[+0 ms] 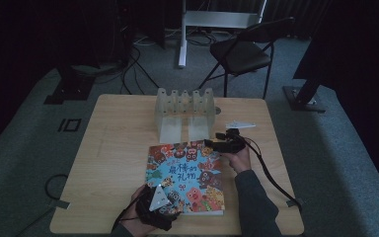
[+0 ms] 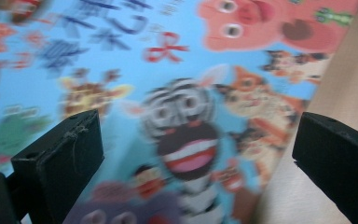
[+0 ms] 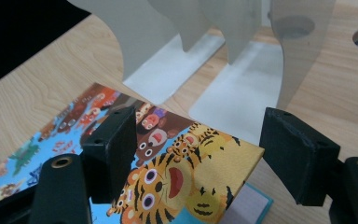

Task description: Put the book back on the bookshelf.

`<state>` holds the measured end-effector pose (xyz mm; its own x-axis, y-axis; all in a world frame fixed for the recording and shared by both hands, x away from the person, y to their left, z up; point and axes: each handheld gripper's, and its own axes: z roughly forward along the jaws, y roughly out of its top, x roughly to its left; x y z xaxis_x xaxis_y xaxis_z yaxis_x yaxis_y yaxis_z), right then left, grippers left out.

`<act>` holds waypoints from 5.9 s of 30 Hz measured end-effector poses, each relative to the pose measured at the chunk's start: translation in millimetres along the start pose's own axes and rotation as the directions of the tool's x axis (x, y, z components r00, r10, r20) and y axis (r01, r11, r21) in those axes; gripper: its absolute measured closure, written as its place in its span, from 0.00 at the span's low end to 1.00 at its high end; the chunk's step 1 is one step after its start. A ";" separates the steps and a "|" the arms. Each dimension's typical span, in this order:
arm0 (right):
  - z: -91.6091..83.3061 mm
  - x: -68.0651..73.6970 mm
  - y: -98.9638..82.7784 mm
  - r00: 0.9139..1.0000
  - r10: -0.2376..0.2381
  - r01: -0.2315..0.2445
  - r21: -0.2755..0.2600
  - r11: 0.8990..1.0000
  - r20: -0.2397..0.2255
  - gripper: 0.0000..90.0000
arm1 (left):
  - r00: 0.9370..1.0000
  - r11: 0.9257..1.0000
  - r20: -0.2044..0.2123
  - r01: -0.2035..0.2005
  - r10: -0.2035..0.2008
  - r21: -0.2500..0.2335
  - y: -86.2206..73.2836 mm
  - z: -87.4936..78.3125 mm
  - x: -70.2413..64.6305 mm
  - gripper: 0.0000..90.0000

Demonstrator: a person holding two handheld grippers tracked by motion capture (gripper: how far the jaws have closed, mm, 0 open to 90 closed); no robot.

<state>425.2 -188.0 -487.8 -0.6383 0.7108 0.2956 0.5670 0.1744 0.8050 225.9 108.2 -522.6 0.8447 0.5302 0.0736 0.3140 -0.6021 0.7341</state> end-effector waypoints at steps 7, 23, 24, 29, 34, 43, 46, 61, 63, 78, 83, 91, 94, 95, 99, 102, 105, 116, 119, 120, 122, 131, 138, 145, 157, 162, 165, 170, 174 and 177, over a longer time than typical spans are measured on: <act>-6.0 6.2 9.7 1.000 -0.004 0.003 -0.019 1.000 -0.013 0.30 | 0.999 1.000 -0.023 -0.028 0.027 -0.014 13.0 11.6 -11.2 0.02; -15.2 17.1 27.1 0.998 -0.003 -0.002 -0.077 0.997 -0.062 0.30 | 1.000 0.996 -0.017 0.010 -0.012 -0.092 38.0 10.3 -13.7 0.02; -15.8 16.8 27.6 0.998 0.003 -0.009 -0.080 0.997 -0.068 0.30 | 1.000 0.995 -0.023 0.005 -0.008 -0.095 38.2 9.0 -13.8 0.03; -15.4 18.3 27.4 0.999 0.001 -0.005 -0.071 0.997 -0.052 0.31 | 0.999 0.993 -0.033 -0.006 0.003 -0.115 38.5 3.2 -14.6 0.04; -17.3 24.7 24.0 0.999 -0.005 0.004 -0.034 0.999 -0.044 0.30 | 1.000 0.990 -0.014 0.009 -0.011 -0.139 38.6 -2.3 -10.3 0.04; -23.2 47.9 18.6 0.993 -0.019 0.023 0.036 0.999 -0.116 0.44 | 1.000 0.988 -0.025 0.006 -0.010 -0.155 41.6 -11.3 -9.5 0.04; -25.3 52.4 17.2 0.989 -0.004 0.010 0.039 0.999 -0.148 0.49 | 1.000 0.987 -0.019 0.005 -0.009 -0.159 42.0 -13.2 -8.1 0.04; -18.9 66.4 30.4 0.988 -0.001 0.016 0.099 0.995 -0.152 0.67 | 0.999 0.979 0.024 0.041 -0.037 -0.198 35.8 -23.8 -1.3 0.06; -19.1 68.1 32.0 0.989 0.003 0.012 0.100 0.995 -0.149 0.68 | 0.998 0.977 0.034 0.054 -0.048 -0.207 32.5 -27.6 0.6 0.06; -20.2 73.0 33.5 0.987 0.070 -0.061 0.071 0.996 -0.142 0.73 | 0.979 0.956 -0.036 0.189 -0.202 -0.224 -2.9 -54.4 39.9 0.08; -21.9 75.4 34.2 0.987 0.076 -0.067 0.062 0.996 -0.142 0.74 | 0.976 0.955 -0.037 0.202 -0.215 -0.215 -7.3 -52.0 44.9 0.14; -33.7 78.7 38.0 0.983 0.073 -0.070 0.025 0.997 -0.169 0.76 | 0.970 0.954 -0.031 0.229 -0.239 -0.191 -9.7 -45.5 53.9 0.14; -40.1 79.4 39.6 0.983 0.068 -0.068 0.008 0.998 -0.171 0.77 | 0.967 0.950 -0.030 0.241 -0.251 -0.197 -10.0 -46.5 58.3 0.14; -42.1 79.9 40.0 0.983 0.065 -0.066 0.001 0.998 -0.172 0.77 | 0.967 0.950 -0.033 0.243 -0.254 -0.198 -10.1 -46.9 59.6 0.14; -49.8 82.8 41.2 0.982 0.059 -0.063 -0.021 0.998 -0.179 0.77 | 0.965 0.948 -0.040 0.245 -0.258 -0.202 -10.0 -49.6 63.8 0.14; -56.7 86.9 43.4 0.982 0.042 -0.049 -0.034 0.998 -0.184 0.78 | 0.964 0.947 -0.045 0.247 -0.261 -0.203 -10.1 -51.0 66.3 0.14; -60.8 89.5 45.5 0.981 0.034 -0.042 -0.039 0.998 -0.189 0.78 | 0.963 0.947 -0.050 0.249 -0.264 -0.204 -10.0 -51.7 69.1 0.14; -86.5 103.3 52.1 0.981 -0.018 0.001 -0.091 0.996 -0.191 0.79 | 0.962 0.945 -0.050 0.253 -0.268 -0.208 -8.3 -51.1 75.7 0.14; -93.7 107.7 52.5 0.981 -0.037 0.017 -0.105 0.994 -0.190 0.80 | 0.961 0.943 -0.048 0.256 -0.272 -0.213 -7.7 -50.9 77.8 0.14; -95.9 108.2 52.4 0.981 -0.042 0.022 -0.108 0.994 -0.189 0.80 | 0.961 0.942 -0.046 0.257 -0.272 -0.214 -7.5 -50.9 78.2 0.14; -99.9 108.9 52.3 0.981 -0.046 0.025 -0.116 0.993 -0.188 0.80 | 0.961 0.942 -0.047 0.258 -0.273 -0.213 -6.8 -51.0 79.5 0.14; -118.2 113.5 54.8 0.981 -0.082 0.057 -0.143 0.988 -0.174 0.81 | 0.957 0.931 0.004 0.282 -0.289 -0.231 -1.4 -45.9 89.9 0.16; -127.3 117.4 56.4 0.979 -0.104 0.075 -0.160 0.984 -0.177 0.81 | 0.955 0.923 0.116 0.295 -0.274 -0.247 9.1 -33.0 98.9 0.16; -131.9 119.1 55.3 0.973 -0.106 0.070 -0.174 0.982 -0.207 0.81 | 0.955 0.926 0.154 0.287 -0.255 -0.244 15.0 -11.8 106.6 0.16; -135.9 119.9 53.4 0.967 -0.105 0.059 -0.199 0.978 -0.231 0.82 | 0.940 0.923 0.220 0.310 -0.261 -0.227 21.5 7.5 112.1 0.16; -133.7 119.5 53.2 0.966 -0.096 0.048 -0.198 0.979 -0.241 0.82 | 0.912 0.906 0.292 0.358 -0.288 -0.226 18.9 14.2 117.2 0.16; -133.5 119.4 52.9 0.965 -0.094 0.044 -0.202 0.978 -0.245 0.82 | 0.892 0.893 0.340 0.387 -0.298 -0.231 18.0 18.8 119.2 0.16; -134.3 117.3 52.5 0.964 -0.089 0.037 -0.205 0.978 -0.252 0.82 | 0.889 0.895 0.346 0.387 -0.299 -0.222 22.3 21.1 118.5 0.12; -135.8 113.7 52.5 0.963 -0.097 0.046 -0.204 0.978 -0.250 0.81 | 0.879 0.885 0.361 0.407 -0.312 -0.226 20.3 19.5 123.0 0.21; -138.1 108.4 51.6 0.964 -0.102 0.052 -0.203 0.978 -0.245 0.81 | 0.877 0.880 0.362 0.413 -0.315 -0.234 19.9 17.8 124.3 0.27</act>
<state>313.4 -196.1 -343.2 -0.8006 0.5006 0.3293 0.4162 0.0692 0.9067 344.9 151.5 -510.8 0.7989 0.4389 -0.4113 0.5239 -0.1718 0.8343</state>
